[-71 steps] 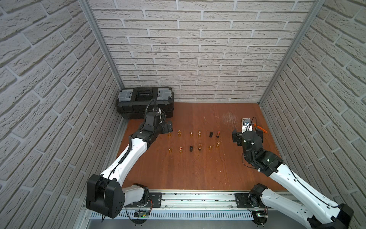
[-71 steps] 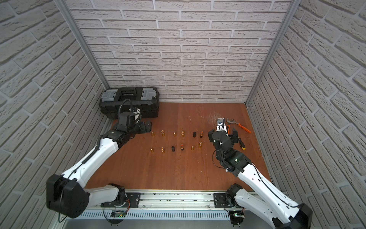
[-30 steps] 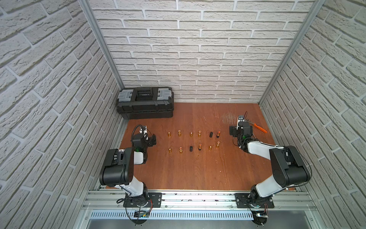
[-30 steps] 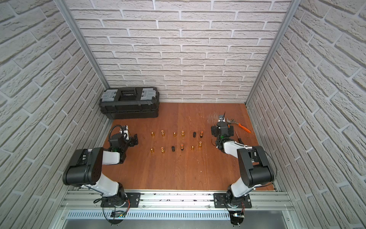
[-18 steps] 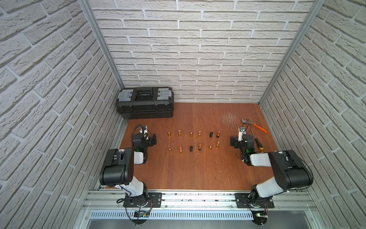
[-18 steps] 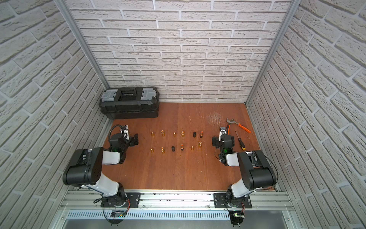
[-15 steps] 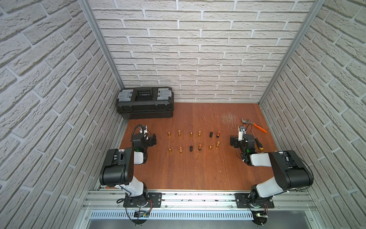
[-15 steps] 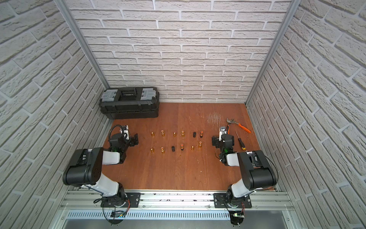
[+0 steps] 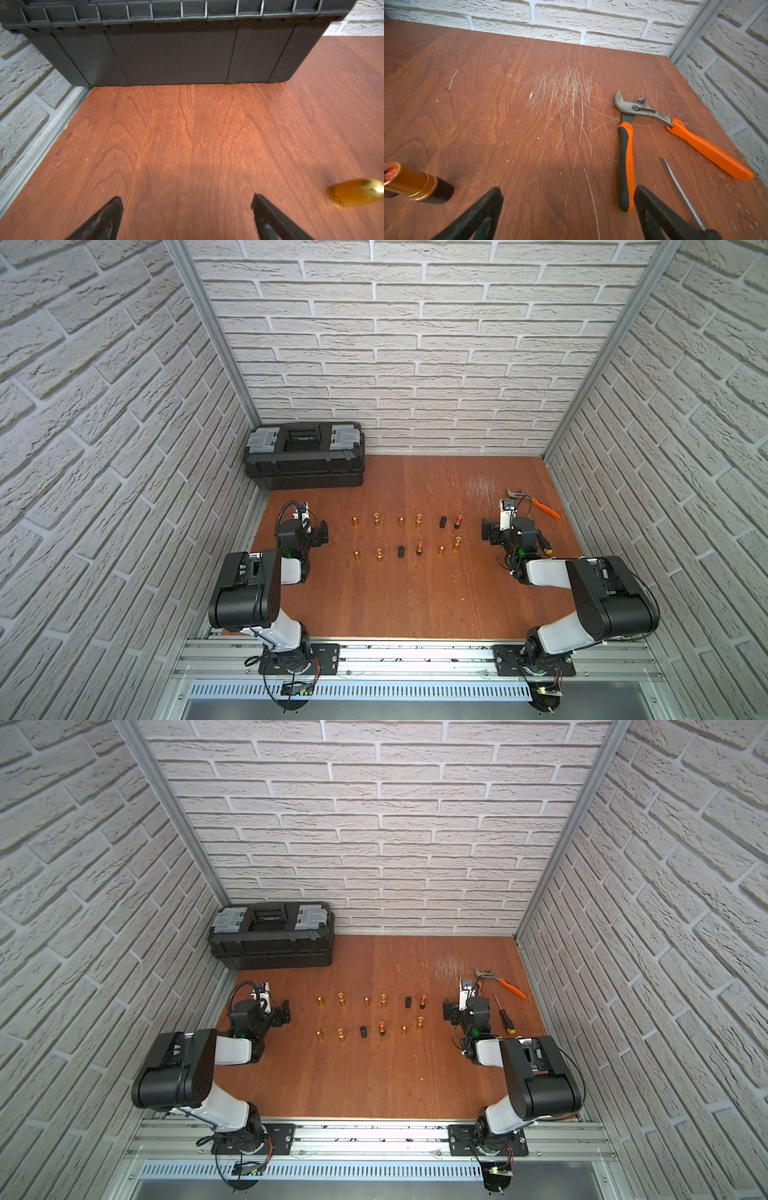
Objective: Open the lipstick cap
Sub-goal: Reset both arms
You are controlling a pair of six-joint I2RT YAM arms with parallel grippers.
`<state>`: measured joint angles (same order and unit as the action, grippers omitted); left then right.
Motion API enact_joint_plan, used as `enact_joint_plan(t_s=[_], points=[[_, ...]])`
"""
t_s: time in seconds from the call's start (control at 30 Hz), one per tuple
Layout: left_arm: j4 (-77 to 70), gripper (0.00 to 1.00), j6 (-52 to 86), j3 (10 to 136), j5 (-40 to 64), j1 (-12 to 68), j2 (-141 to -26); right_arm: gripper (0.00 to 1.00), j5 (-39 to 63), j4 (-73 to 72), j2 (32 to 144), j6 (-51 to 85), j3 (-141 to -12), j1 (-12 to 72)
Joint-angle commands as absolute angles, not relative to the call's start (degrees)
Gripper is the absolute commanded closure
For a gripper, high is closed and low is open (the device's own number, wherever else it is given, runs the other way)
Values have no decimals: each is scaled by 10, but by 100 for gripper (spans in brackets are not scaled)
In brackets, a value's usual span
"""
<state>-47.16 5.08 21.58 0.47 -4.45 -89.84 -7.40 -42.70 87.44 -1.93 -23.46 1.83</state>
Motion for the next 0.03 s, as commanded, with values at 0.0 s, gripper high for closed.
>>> enact_joint_plan(t_s=[0.0], points=[[-511,2,47,224,9,-46,-897,0,-68,-451,864,-16,-237,14]])
